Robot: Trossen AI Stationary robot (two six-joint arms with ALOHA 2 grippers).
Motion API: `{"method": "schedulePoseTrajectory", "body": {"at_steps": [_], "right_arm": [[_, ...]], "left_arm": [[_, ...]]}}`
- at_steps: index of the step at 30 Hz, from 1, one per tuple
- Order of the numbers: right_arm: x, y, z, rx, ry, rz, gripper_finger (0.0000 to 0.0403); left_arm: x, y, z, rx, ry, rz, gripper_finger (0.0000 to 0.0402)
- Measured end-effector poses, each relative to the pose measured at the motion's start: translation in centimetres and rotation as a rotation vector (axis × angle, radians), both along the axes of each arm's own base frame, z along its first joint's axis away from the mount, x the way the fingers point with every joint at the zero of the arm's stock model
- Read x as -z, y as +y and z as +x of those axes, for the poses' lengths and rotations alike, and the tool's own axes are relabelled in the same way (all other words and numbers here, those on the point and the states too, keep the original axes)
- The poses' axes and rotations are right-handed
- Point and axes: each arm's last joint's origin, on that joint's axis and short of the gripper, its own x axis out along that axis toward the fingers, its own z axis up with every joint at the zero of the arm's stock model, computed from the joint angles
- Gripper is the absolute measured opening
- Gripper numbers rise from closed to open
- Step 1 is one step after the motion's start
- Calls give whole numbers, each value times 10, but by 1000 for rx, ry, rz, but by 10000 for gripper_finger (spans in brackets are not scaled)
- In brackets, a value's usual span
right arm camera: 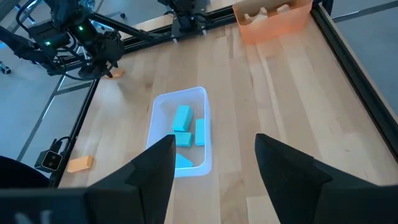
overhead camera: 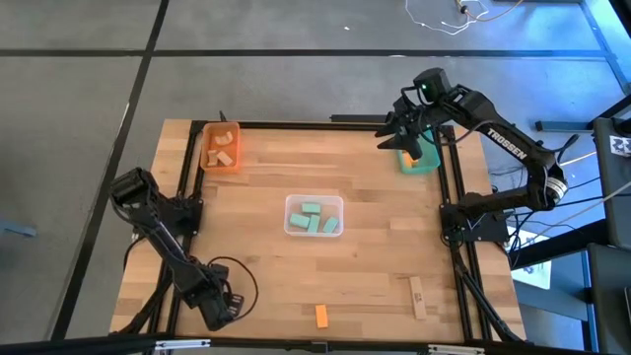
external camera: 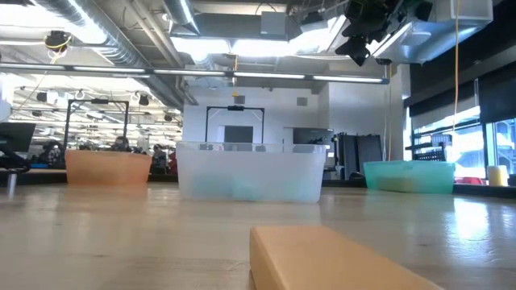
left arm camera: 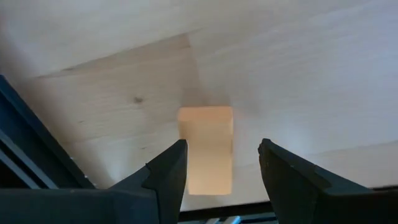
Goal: Sort & place blocks by color
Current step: Put the yellow block into the blue bin
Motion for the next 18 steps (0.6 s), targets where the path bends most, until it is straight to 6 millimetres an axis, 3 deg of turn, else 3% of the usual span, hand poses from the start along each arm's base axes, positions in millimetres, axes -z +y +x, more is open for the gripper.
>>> {"method": "schedulePoseTrajectory", "body": {"at_steps": [11,18], "right_arm": [[0,0,0,-2,-1,-3,220],[0,0,0,0,0,-2,220]], "left_arm": [[1,1,-4,15,56,-3,188],[12,-6,1,10,45,-14,188]]}}
